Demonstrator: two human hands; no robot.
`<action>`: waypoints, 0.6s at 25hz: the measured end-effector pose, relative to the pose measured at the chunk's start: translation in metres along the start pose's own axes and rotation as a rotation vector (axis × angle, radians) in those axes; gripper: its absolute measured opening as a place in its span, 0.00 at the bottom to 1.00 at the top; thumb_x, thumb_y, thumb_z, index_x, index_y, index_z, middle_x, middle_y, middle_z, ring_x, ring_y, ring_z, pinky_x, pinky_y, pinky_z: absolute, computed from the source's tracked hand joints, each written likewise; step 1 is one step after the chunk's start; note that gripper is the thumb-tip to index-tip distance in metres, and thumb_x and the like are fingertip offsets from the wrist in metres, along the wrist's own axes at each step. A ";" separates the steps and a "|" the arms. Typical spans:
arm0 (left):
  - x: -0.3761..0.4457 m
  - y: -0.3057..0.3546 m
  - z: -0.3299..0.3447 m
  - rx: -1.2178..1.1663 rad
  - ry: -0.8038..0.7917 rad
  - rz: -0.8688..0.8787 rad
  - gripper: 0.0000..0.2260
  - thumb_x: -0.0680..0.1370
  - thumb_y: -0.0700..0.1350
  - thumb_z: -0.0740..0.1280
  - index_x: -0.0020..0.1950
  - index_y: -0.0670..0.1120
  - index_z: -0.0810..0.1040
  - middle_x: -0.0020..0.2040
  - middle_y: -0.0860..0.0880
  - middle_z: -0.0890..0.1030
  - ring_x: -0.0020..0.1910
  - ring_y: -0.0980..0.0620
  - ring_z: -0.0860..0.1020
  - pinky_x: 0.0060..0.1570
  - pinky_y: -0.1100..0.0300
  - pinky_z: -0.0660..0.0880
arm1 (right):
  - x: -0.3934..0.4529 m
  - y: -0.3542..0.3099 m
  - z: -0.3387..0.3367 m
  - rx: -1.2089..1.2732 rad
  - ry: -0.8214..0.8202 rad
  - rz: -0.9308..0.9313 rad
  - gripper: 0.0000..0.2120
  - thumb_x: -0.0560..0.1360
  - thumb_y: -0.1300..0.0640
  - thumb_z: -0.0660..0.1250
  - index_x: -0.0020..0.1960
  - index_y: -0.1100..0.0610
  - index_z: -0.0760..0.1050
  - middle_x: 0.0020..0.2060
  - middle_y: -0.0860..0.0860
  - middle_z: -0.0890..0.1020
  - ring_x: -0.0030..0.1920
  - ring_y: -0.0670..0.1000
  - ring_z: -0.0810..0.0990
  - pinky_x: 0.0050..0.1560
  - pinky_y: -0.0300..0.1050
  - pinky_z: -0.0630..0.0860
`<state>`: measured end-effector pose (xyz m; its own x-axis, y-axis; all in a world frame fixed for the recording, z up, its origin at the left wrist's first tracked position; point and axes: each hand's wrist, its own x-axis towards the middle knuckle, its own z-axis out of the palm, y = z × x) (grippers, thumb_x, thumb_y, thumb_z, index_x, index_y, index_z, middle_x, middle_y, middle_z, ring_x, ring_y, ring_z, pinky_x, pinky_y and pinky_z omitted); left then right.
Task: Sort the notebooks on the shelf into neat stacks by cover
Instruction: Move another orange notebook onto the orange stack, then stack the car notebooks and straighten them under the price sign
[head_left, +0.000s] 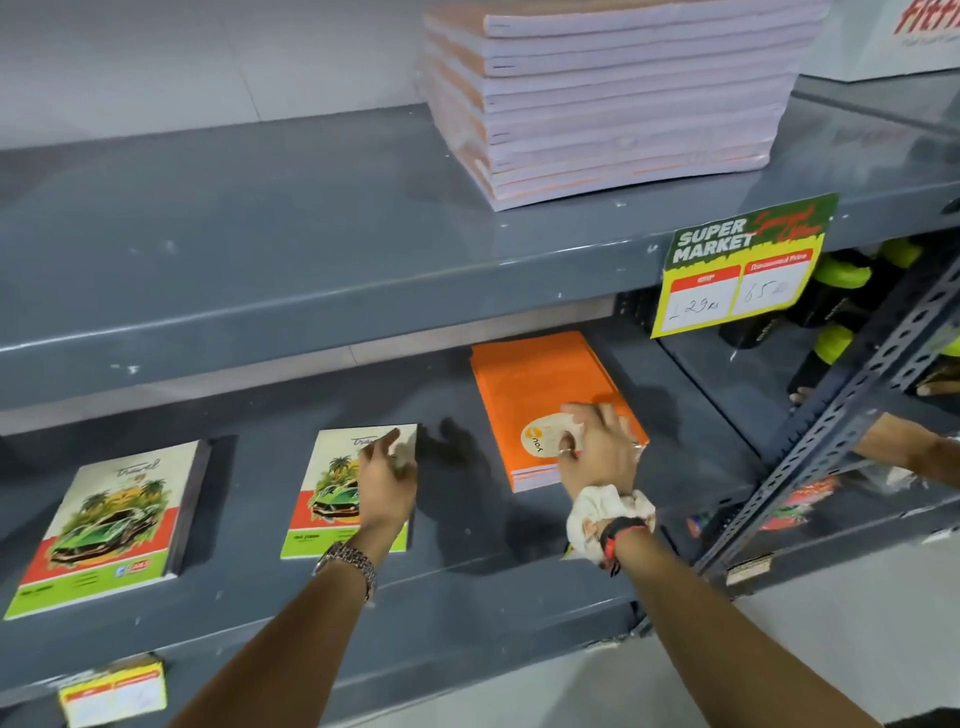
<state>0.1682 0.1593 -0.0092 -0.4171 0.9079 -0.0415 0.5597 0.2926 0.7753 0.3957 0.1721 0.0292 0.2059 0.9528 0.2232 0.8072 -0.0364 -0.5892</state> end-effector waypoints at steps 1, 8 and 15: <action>-0.005 -0.014 -0.013 0.039 0.045 -0.011 0.21 0.73 0.36 0.64 0.67 0.42 0.69 0.65 0.37 0.70 0.64 0.39 0.70 0.67 0.51 0.65 | -0.012 -0.014 0.011 0.051 -0.064 -0.053 0.17 0.68 0.64 0.64 0.55 0.54 0.77 0.54 0.57 0.78 0.55 0.62 0.73 0.55 0.57 0.75; -0.032 -0.091 -0.087 0.030 -0.045 -0.089 0.19 0.78 0.44 0.60 0.69 0.45 0.65 0.67 0.42 0.71 0.62 0.39 0.74 0.62 0.48 0.69 | -0.091 -0.099 0.099 -0.153 -0.555 -0.021 0.17 0.73 0.53 0.63 0.59 0.59 0.74 0.61 0.58 0.72 0.64 0.61 0.69 0.65 0.54 0.68; -0.029 -0.083 -0.135 -0.517 -0.245 -0.378 0.25 0.76 0.53 0.63 0.71 0.47 0.65 0.71 0.49 0.69 0.68 0.48 0.68 0.67 0.54 0.63 | -0.119 -0.139 0.131 0.304 -0.491 0.418 0.09 0.68 0.58 0.71 0.46 0.61 0.82 0.45 0.59 0.85 0.46 0.57 0.82 0.50 0.45 0.77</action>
<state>0.0376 0.0681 0.0123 -0.3085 0.8311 -0.4628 -0.0315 0.4773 0.8782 0.1870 0.1033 -0.0170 0.1340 0.9056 -0.4024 0.5104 -0.4112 -0.7552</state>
